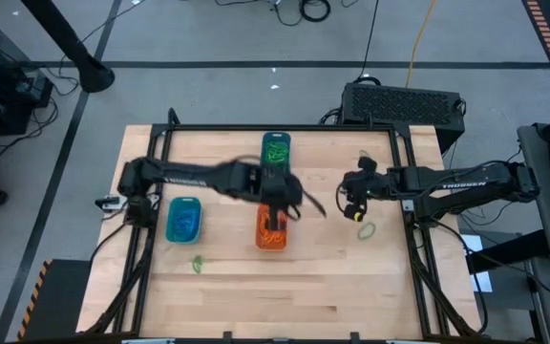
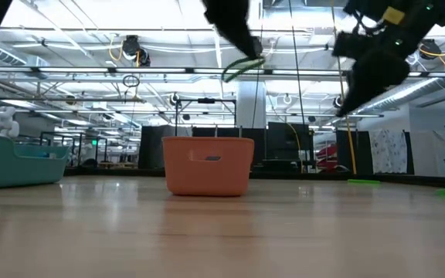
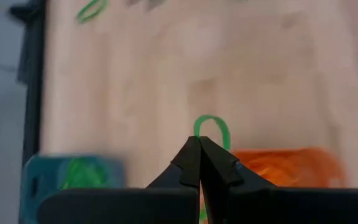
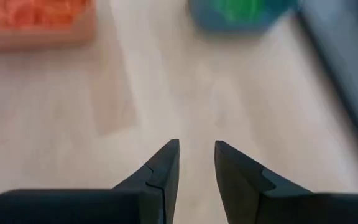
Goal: Sort rubber bands into baskets
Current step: Put the green rubber band into the blue bin
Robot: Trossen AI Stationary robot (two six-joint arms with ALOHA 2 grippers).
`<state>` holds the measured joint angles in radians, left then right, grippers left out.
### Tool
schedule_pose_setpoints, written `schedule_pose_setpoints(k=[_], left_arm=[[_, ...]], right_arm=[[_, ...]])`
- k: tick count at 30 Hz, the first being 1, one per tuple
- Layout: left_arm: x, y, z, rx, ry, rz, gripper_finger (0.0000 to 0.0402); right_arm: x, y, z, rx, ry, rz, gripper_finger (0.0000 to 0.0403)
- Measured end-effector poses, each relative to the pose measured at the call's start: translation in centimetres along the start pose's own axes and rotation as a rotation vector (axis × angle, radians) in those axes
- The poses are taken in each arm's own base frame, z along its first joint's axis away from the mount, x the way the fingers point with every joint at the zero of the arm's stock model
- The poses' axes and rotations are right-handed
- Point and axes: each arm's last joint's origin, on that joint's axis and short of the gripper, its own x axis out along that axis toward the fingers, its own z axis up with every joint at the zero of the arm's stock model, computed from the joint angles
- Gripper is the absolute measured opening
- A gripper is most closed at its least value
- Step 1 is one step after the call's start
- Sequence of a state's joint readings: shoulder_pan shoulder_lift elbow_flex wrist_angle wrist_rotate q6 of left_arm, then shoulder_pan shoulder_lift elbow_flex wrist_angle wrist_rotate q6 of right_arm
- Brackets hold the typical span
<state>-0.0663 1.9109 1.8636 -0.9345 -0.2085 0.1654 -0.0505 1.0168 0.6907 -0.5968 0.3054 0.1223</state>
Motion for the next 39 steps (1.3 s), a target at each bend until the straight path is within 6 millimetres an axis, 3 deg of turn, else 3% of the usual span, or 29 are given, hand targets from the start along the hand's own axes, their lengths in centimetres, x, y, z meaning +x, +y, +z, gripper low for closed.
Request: schedule_pose_setpoints(k=[3, 7, 11, 16, 20, 28, 39], left_arm=[[0.2, 3.7, -1.6, -0.075, 0.039, 0.046, 0.0002], [2.7, 9.0, -5.0, -0.184, 0.14, 0.048, 0.0001], [4.7, 14.1, -8.1, -0.314, 0.085, 0.011, 0.0001], [7.0, 18.4, -12.1, -0.449, 0.039, -0.048, 0.0001], [8.5, 19.9, -13.3, -0.509, 0.008, -0.049, 0.0001], [12.1, 19.8, -14.5, -0.52, 0.071, -0.05, 0.0013], [12.5, 18.8, -13.5, -0.428, 0.119, 0.031, 0.0121]], right_arm=[[-0.1, 0.2, -1.1, 0.1, 0.123, 0.085, 0.0093], [-0.3, 0.4, -2.0, 0.207, 0.242, 0.16, 0.0093], [-0.4, 0.6, -2.3, 0.295, 0.281, 0.158, 0.0093], [-0.7, 1.1, -2.7, 0.331, 0.322, 0.14, 0.0093], [-0.7, 1.6, -3.5, 0.35, 0.346, 0.099, 0.0093], [0.1, 2.2, -6.8, 0.419, 0.499, 0.046, 0.0093], [-0.1, 3.0, -7.5, 0.485, 0.523, 0.021, 0.0093]])
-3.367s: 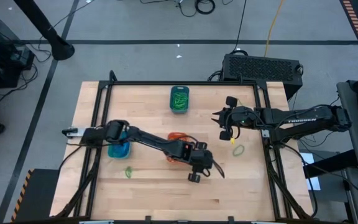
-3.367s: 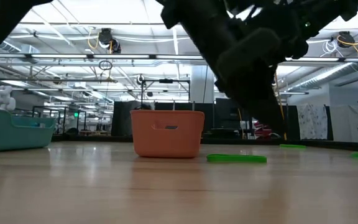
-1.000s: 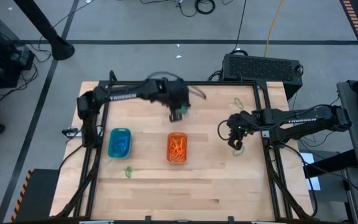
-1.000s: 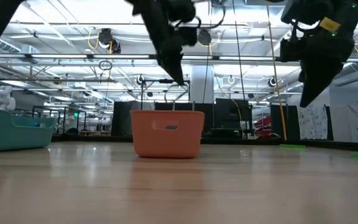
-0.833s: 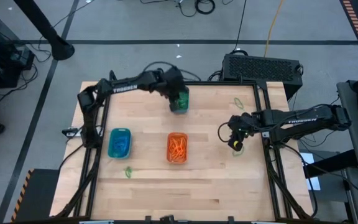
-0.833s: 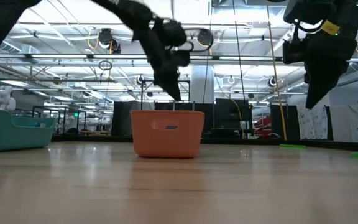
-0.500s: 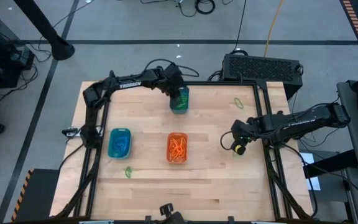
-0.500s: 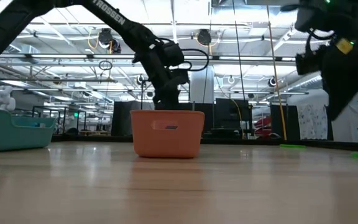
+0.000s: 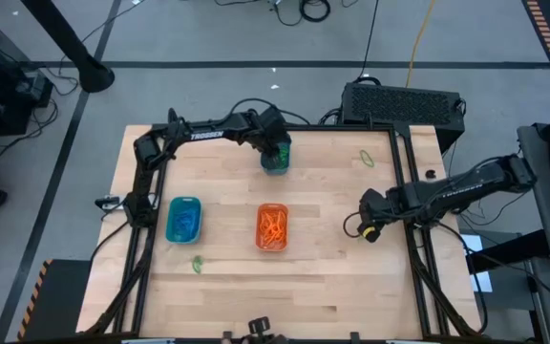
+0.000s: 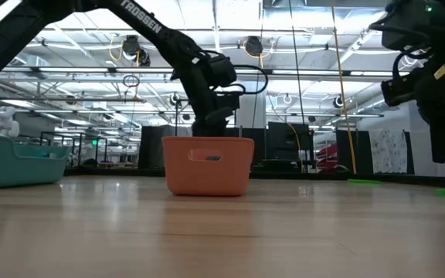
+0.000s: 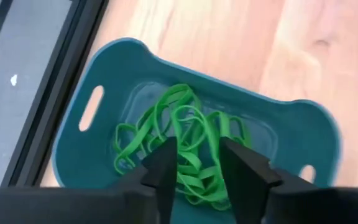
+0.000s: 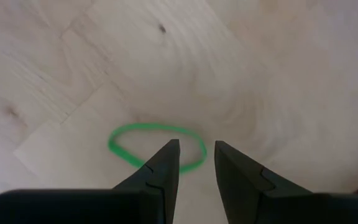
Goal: Sort rubber bands into baskets
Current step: Put the green rubber band into the blue bin
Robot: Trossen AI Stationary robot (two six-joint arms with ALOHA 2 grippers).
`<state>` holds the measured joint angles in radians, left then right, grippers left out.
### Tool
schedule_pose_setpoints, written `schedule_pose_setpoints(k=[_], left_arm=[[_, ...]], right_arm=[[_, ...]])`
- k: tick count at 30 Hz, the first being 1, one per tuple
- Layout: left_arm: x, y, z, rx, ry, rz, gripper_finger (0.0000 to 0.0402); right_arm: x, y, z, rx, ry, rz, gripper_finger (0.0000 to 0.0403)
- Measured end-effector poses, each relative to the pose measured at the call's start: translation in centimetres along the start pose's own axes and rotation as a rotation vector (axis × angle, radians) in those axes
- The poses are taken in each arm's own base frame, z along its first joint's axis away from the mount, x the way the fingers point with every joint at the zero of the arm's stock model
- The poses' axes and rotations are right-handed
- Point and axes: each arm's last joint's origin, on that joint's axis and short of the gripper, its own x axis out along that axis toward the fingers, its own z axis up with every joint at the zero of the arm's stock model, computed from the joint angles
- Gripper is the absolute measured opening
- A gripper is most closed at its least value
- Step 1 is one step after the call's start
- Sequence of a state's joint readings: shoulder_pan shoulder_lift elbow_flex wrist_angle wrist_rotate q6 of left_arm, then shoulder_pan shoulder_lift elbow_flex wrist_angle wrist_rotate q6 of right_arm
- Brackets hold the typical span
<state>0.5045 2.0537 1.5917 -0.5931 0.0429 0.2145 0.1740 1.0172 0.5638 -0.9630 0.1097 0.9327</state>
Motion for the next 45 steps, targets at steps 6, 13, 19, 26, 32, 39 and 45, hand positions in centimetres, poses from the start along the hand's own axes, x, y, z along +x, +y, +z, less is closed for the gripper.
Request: schedule_pose_setpoints(k=[6, 13, 19, 26, 32, 39, 45], left_arm=[[-1.7, -1.2, 1.3, 0.009, 0.027, -0.023, 0.0152], [-5.3, -2.9, 3.1, 0.046, 0.027, -0.051, 0.0153], [-7.6, -3.9, 3.4, 0.057, 0.04, -0.078, 0.0153], [-10.5, -5.6, 3.1, 0.069, 0.011, -0.333, 0.0153], [-12.7, -7.6, 2.6, 0.107, -0.019, -0.464, 0.0152], [-10.6, -12.3, -0.9, 0.113, -0.088, -0.629, 0.0152], [-6.4, -18.5, -3.5, 0.04, -0.37, -0.806, 0.0152]], right_arm=[[1.0, -0.3, -1.1, 0.002, 0.015, -0.036, 0.0093], [3.2, -0.7, -2.1, 0.016, 0.055, 0.013, 0.0093], [4.6, -1.2, -2.8, 0.012, 0.095, 0.055, 0.009], [4.1, -0.9, -2.5, -0.089, 0.081, 0.09, 0.0008], [2.9, -0.1, -1.7, -0.153, 0.018, 0.11, 0.0002], [-0.4, 2.4, 1.1, -0.335, -0.323, 0.146, 0.0001], [-3.4, 5.4, 3.7, -0.503, -0.714, 0.336, 0.0001]])
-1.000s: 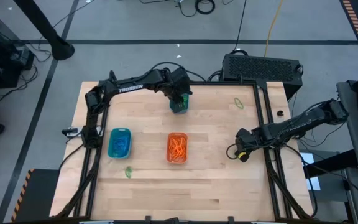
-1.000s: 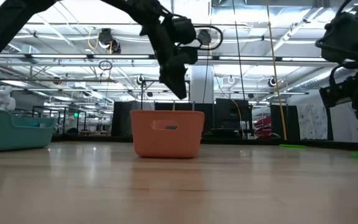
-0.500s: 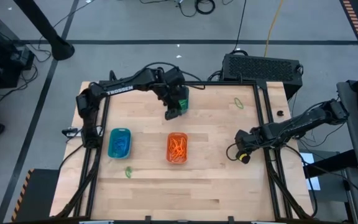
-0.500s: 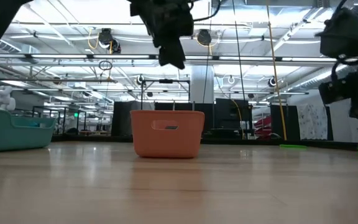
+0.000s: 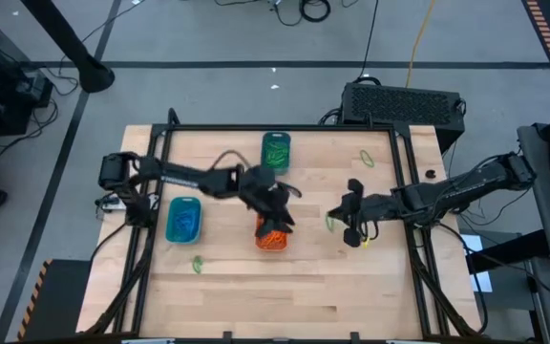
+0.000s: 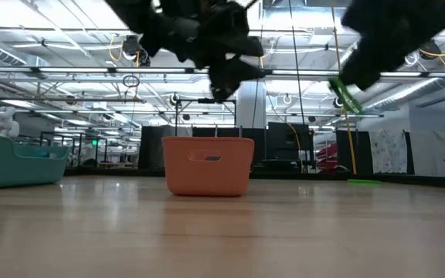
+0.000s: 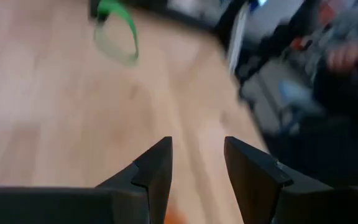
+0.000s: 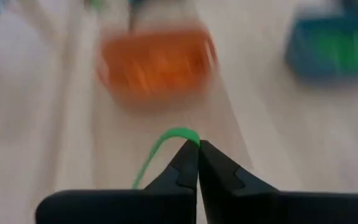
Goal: Sort rubber bands into baskets
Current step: Put the green rubber band into the blue bin
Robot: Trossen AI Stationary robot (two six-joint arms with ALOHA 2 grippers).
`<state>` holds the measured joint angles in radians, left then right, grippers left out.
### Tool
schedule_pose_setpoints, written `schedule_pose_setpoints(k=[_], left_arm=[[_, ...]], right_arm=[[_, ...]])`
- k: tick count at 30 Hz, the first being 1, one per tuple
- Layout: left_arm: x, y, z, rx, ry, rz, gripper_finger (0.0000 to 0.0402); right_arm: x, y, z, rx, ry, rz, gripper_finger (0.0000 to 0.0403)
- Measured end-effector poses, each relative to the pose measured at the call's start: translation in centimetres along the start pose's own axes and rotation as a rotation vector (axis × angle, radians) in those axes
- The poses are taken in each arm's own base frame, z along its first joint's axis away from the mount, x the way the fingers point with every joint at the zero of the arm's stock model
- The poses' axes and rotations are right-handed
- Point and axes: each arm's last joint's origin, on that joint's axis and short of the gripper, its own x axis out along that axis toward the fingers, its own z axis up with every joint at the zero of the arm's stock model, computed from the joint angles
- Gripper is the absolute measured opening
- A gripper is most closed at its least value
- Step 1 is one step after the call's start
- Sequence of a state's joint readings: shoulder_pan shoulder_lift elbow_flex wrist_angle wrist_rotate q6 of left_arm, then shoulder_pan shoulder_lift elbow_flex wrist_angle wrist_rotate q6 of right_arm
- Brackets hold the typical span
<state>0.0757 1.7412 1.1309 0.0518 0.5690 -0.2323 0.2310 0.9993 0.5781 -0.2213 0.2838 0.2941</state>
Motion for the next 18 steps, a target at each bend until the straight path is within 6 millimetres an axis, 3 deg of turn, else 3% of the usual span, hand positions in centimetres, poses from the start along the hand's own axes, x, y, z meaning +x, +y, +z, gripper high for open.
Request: schedule_pose_setpoints(k=[3, 8, 18], left_arm=[[1.5, -1.0, -1.1, 0.054, -0.145, 0.001, 0.0152], [2.5, -2.4, -1.6, 0.094, -0.335, 0.154, 0.0152], [2.2, -2.9, -0.8, 0.185, -0.463, 0.26, 0.0152]], right_arm=[[-0.1, 0.4, 1.8, -0.029, -0.178, 0.038, 0.0], [-0.3, 0.4, 3.6, -0.031, -0.358, 0.052, 0.0], [-0.1, -0.4, 4.0, -0.018, -0.378, 0.019, 0.0]])
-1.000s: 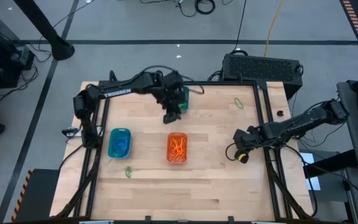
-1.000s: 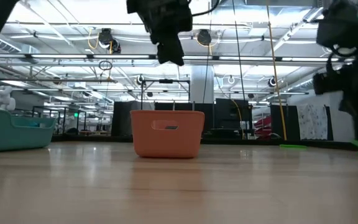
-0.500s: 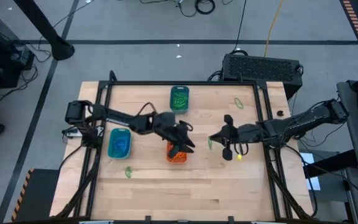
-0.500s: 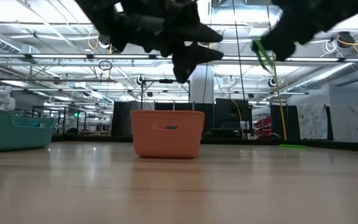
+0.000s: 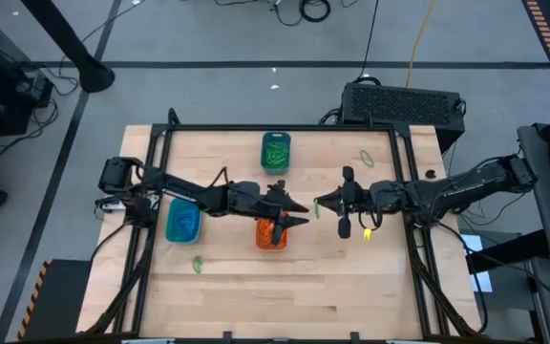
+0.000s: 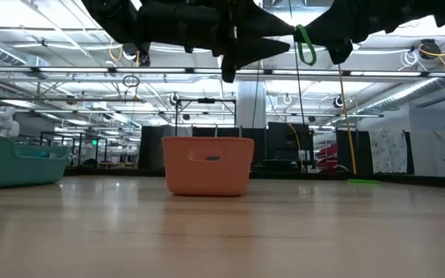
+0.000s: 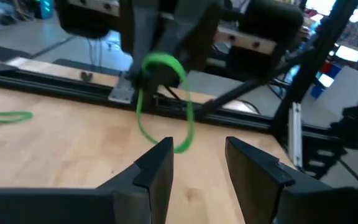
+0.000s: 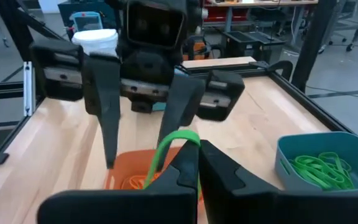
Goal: Sort rubber bands into baskets
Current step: Put the green rubber band into the blue bin
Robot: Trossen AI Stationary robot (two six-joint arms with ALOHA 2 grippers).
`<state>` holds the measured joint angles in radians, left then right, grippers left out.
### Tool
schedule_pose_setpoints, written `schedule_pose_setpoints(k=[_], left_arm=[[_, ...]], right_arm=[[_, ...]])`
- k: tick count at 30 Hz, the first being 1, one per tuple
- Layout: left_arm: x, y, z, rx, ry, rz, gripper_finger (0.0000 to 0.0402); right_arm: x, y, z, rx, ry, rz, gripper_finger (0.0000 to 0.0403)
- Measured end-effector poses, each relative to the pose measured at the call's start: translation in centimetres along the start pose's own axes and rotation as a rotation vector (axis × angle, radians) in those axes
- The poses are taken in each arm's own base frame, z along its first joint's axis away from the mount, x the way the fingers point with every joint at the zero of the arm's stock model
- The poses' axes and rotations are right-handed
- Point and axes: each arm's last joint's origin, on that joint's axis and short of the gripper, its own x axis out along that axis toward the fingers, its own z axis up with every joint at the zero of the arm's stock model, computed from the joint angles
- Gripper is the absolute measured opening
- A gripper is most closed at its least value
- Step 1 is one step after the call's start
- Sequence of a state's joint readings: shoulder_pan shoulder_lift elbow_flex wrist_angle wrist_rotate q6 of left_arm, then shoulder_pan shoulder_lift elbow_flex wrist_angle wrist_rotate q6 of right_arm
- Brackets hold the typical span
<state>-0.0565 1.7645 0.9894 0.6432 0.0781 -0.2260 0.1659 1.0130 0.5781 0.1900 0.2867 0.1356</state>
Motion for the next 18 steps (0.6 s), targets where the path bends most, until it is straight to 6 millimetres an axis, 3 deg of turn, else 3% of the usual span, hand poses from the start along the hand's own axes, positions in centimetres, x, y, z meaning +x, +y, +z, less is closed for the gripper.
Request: schedule_pose_setpoints(k=[8, 18], left_arm=[[-0.1, 0.9, 0.5, -0.006, -0.04, 0.045, 0.0152], [1.0, 1.7, -1.3, -0.047, -0.017, 0.034, 0.0152]], right_arm=[[0.8, -0.2, -0.3, 0.008, 0.0, -0.039, 0.0], [2.2, -0.8, -0.7, 0.045, -0.009, -0.078, 0.0]])
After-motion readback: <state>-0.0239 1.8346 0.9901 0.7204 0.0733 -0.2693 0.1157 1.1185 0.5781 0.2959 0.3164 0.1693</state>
